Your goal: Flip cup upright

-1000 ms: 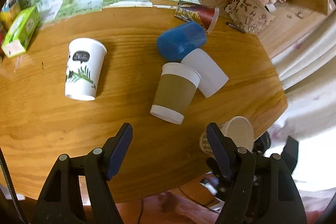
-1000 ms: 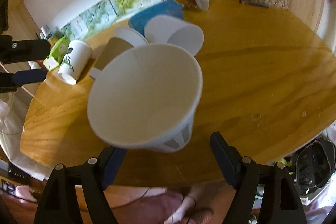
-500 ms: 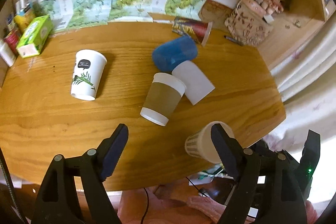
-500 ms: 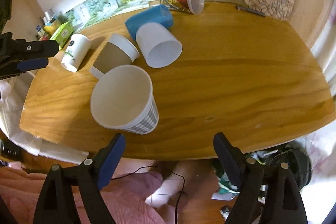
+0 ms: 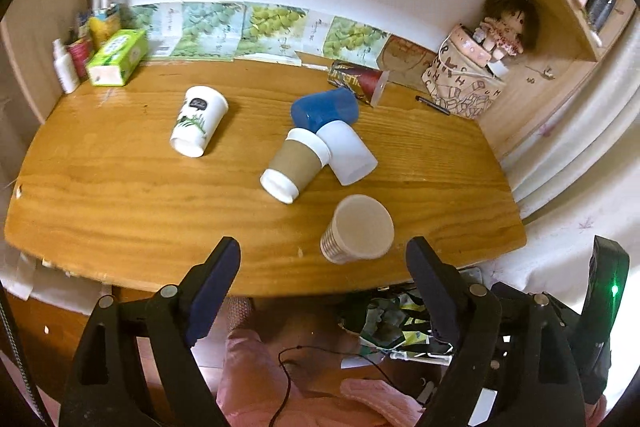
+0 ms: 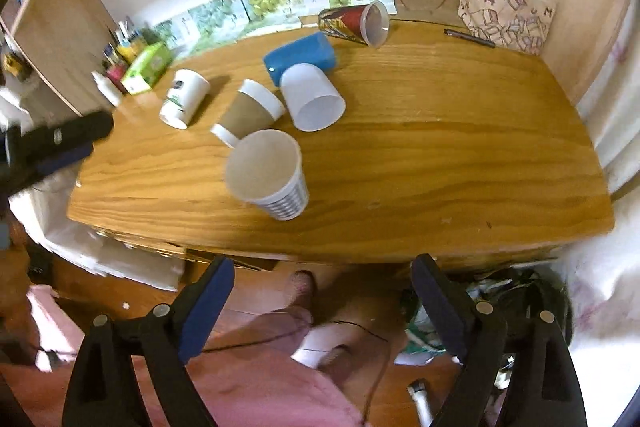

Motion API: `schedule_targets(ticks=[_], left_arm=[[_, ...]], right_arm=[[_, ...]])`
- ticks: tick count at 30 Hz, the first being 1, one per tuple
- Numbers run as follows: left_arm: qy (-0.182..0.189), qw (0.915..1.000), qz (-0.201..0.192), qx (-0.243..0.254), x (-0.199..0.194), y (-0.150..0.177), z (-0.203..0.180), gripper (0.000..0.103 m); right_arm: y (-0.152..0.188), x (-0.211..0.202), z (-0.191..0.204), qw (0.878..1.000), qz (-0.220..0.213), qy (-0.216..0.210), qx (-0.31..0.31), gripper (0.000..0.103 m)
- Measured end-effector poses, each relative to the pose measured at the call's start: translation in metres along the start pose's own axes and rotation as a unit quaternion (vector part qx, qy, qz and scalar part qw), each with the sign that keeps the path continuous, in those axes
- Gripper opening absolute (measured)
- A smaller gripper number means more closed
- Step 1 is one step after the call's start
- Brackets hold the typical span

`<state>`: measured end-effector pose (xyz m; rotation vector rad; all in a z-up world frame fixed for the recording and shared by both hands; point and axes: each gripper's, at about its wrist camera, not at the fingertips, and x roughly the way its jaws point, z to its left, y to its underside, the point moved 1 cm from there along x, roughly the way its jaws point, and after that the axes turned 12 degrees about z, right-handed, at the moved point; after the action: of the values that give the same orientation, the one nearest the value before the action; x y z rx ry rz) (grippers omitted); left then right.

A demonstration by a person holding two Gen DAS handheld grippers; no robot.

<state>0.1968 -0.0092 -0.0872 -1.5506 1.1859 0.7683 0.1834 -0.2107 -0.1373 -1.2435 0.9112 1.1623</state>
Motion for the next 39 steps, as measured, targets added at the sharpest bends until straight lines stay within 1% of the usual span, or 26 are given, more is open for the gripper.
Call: schedule_targets(ticks=[2, 5, 8, 11, 16, 19, 21, 24, 28, 32, 34, 38, 39], left_arm=[[-0.006, 0.9998, -0.015, -0.006, -0.011, 0.015, -0.004, 0.087], [-0.042, 0.998, -0.045, -0.01, -0.029, 0.039, -0.012, 0.087], [-0.077, 0.9945, -0.071, -0.009, -0.042, 0.063, -0.019, 0.087], [-0.09, 0.9918, -0.089, -0.02, -0.053, 0.082, -0.022, 0.087], [-0.115, 0.9851, -0.126, -0.024, -0.072, 0.107, -0.028, 0.087], [-0.119, 0.9793, -0.162, -0.027, -0.084, 0.12, -0.03, 0.088], [-0.123, 0.9749, -0.184, -0.024, -0.09, 0.125, -0.033, 0.088], [-0.122, 0.9732, -0.194, -0.018, -0.094, 0.128, -0.035, 0.088], [-0.116, 0.9714, -0.207, -0.009, -0.098, 0.134, -0.039, 0.088], [-0.124, 0.969, -0.214, 0.003, -0.099, 0.141, -0.046, 0.088], [-0.122, 0.9681, -0.218, 0.008, -0.101, 0.144, -0.05, 0.088], [-0.131, 0.9643, -0.23, 0.012, -0.105, 0.149, -0.054, 0.088], [-0.133, 0.9635, -0.232, 0.013, -0.106, 0.15, -0.054, 0.091]], right_arm=[[0.009, -0.009, 0.001, 1.0, -0.003, -0.005, 0.011, 0.091], [0.021, -0.021, 0.001, 0.999, -0.009, -0.018, 0.027, 0.094], [0.034, -0.033, 0.004, 0.999, -0.023, -0.031, 0.039, 0.094], [0.052, -0.046, 0.013, 0.997, -0.042, -0.042, 0.039, 0.094], [0.085, -0.065, 0.026, 0.996, -0.079, -0.025, 0.031, 0.094], [0.103, -0.079, 0.027, 0.992, -0.114, -0.027, 0.038, 0.094], [0.116, -0.093, 0.026, 0.987, -0.151, -0.023, 0.045, 0.094], [0.13, -0.108, 0.023, 0.979, -0.197, -0.024, 0.055, 0.094], [0.139, -0.123, 0.016, 0.969, -0.237, -0.023, 0.069, 0.094], [0.146, -0.132, 0.016, 0.961, -0.267, -0.018, 0.071, 0.094], [0.148, -0.135, 0.018, 0.96, -0.272, -0.016, 0.066, 0.094], [0.154, -0.141, 0.022, 0.958, -0.283, -0.012, 0.052, 0.094], [0.155, -0.142, 0.023, 0.957, -0.287, -0.011, 0.048, 0.094]])
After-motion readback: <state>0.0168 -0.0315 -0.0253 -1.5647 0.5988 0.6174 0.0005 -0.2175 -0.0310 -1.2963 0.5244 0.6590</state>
